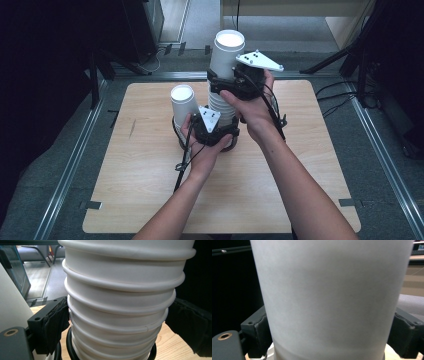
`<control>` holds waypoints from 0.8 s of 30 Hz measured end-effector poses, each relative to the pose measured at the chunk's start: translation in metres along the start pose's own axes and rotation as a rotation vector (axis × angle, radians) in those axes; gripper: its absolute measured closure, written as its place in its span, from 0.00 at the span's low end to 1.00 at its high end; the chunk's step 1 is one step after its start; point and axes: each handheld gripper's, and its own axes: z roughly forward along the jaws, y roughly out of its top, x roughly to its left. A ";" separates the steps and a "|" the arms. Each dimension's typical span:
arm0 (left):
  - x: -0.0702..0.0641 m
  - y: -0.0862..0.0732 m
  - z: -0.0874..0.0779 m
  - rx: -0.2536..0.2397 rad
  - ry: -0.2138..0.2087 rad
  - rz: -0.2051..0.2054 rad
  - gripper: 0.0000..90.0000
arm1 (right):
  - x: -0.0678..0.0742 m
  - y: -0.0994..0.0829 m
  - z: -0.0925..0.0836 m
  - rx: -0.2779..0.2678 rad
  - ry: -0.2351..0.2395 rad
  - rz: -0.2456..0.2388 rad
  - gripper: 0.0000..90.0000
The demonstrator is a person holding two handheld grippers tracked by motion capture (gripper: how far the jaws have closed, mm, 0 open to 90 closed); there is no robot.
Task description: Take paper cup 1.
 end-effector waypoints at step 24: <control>0.000 0.000 0.000 0.002 0.001 0.000 0.07 | 0.001 0.002 -0.002 -0.011 -0.013 -0.027 0.15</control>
